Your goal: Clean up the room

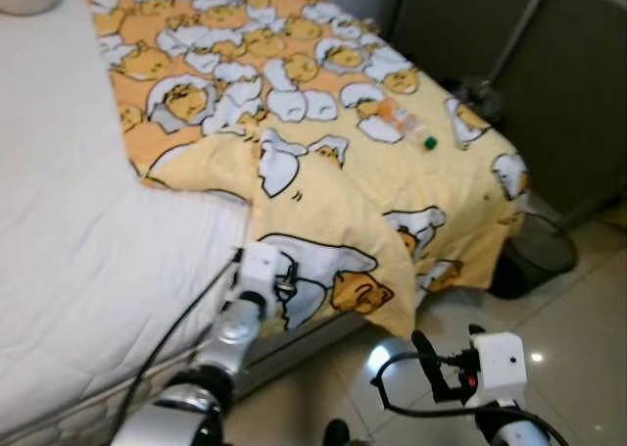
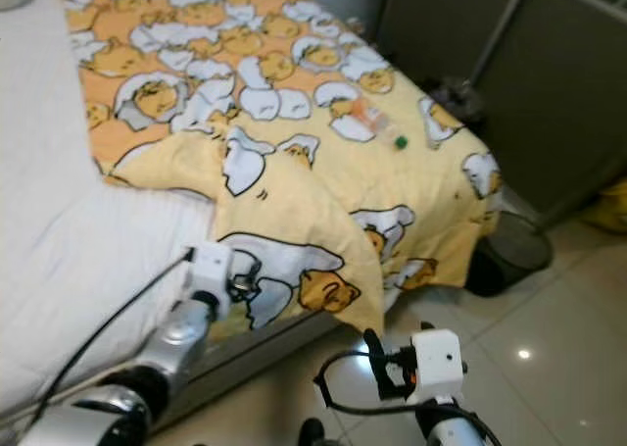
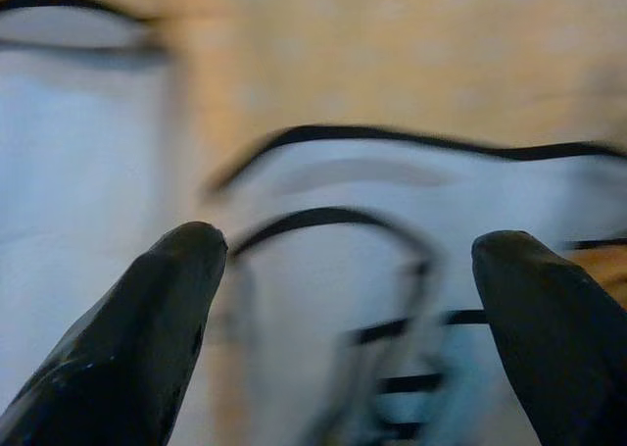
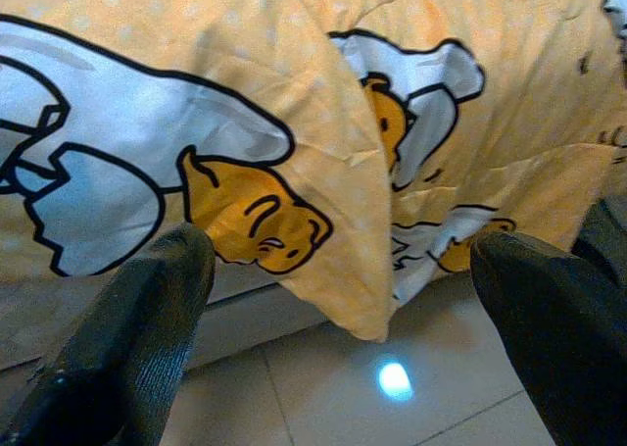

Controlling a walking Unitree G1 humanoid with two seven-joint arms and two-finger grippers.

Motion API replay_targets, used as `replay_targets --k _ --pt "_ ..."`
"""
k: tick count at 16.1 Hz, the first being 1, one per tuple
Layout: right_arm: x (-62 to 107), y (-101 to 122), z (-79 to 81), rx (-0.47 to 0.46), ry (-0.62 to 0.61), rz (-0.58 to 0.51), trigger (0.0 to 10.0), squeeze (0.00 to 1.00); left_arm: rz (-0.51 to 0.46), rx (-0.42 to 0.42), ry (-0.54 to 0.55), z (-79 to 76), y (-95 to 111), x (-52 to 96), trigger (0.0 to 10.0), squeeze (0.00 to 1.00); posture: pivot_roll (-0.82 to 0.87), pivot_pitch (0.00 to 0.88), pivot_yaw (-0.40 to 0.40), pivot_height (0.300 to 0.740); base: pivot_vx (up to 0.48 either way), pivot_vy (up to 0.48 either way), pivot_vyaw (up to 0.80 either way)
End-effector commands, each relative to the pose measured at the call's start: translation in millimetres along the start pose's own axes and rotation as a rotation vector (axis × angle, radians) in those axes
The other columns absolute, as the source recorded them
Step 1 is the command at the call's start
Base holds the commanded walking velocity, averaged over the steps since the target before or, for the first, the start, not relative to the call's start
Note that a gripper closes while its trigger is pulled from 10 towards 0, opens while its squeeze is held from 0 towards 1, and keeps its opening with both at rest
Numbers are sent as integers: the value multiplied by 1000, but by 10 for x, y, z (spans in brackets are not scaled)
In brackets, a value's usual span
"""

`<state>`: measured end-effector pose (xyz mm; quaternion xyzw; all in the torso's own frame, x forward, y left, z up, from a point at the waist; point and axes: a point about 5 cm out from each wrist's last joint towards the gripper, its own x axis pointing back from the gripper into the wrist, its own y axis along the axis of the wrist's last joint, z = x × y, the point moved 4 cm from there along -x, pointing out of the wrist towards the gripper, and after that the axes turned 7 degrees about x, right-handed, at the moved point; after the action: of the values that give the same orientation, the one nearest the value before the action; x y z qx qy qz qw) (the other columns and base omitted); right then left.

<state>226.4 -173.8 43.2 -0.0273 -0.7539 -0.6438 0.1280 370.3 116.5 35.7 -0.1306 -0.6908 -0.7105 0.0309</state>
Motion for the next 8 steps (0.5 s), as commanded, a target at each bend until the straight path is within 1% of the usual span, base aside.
replay_targets --k 1,3,5,6,7,8 --pt "37 -49 -11 -3 -6 28 10000 0 9 -40 13 -7 -33 10 10000 0 -90 220 -88 740 0 0 0" --pt "75 -101 29 -14 -4 51 10000 0 11 -38 4 -22 -64 27 10000 0 -84 229 -84 740 0 0 0" --pt "92 -121 71 -19 1 59 10000 0 31 -8 -19 -73 -124 47 10000 0 -84 242 -80 740 0 0 0" --pt "97 -121 83 -21 2 59 10000 0 30 -12 -25 -84 -128 50 10000 0 -85 247 -79 740 0 0 0" --pt "109 -136 101 -26 3 69 10000 0 35 -36 -37 -107 -141 55 10000 0 -85 250 -77 740 0 0 0" --pt "170 -195 129 -29 7 94 10000 0 50 -84 -16 -78 -157 50 10000 0 -96 253 -75 740 0 0 0"
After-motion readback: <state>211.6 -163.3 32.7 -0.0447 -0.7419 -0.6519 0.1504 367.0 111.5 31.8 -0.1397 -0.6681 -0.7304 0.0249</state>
